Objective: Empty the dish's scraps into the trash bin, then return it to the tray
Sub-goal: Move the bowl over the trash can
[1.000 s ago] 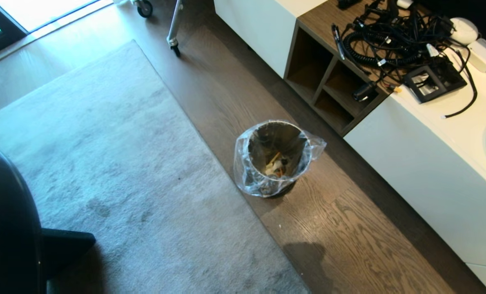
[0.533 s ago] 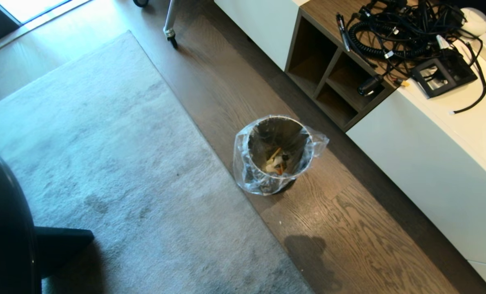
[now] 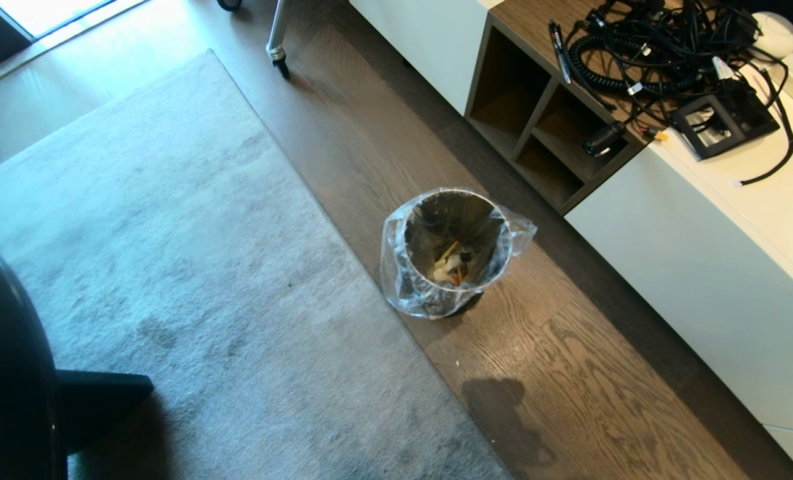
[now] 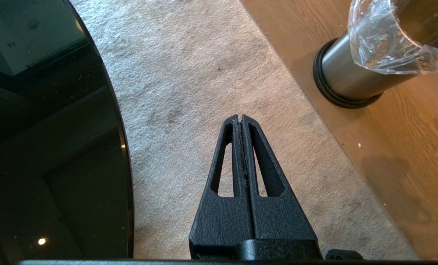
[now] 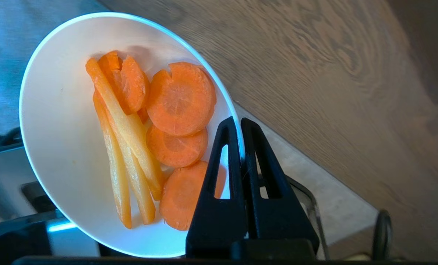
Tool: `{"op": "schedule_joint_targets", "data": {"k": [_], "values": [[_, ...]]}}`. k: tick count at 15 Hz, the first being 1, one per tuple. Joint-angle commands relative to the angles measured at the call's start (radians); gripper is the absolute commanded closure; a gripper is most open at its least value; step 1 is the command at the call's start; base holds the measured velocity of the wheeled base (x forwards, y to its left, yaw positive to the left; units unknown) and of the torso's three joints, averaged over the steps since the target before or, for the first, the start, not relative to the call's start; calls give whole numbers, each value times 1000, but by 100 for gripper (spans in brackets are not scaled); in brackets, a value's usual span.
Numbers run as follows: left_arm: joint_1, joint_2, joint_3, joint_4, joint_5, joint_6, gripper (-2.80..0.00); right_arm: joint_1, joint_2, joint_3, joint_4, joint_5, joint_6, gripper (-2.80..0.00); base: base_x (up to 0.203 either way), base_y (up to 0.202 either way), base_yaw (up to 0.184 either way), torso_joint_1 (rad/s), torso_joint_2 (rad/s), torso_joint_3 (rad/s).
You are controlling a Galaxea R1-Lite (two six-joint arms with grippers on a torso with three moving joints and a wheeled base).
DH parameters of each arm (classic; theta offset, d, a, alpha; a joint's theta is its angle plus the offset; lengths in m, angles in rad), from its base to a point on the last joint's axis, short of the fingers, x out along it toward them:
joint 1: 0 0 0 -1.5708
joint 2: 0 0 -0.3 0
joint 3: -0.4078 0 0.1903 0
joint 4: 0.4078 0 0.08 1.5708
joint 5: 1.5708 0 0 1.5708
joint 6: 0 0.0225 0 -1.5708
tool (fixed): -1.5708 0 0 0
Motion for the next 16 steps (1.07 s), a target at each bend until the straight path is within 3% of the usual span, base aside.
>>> {"op": "schedule_joint_targets", "data": {"k": [1, 7, 10, 12, 16], "values": [[0, 0, 0, -1, 0, -1, 0, 0, 15, -64, -4, 71, 0, 0, 0, 0, 0, 0, 0, 0], [0, 0, 0, -1, 0, -1, 0, 10, 250, -223, -131, 154, -7, 0, 0, 0, 0, 0, 0, 0], [0, 0, 0, 1, 0, -1, 0, 94, 428, -397, -213, 150, -12, 0, 0, 0, 0, 0, 0, 0], [0, 0, 0, 1, 0, -1, 0, 164, 545, -511, -249, 120, -13, 0, 0, 0, 0, 0, 0, 0], [0, 0, 0, 0, 0, -1, 0, 321, 765, -743, -345, -50, -14, 0, 0, 0, 0, 0, 0, 0]]}}
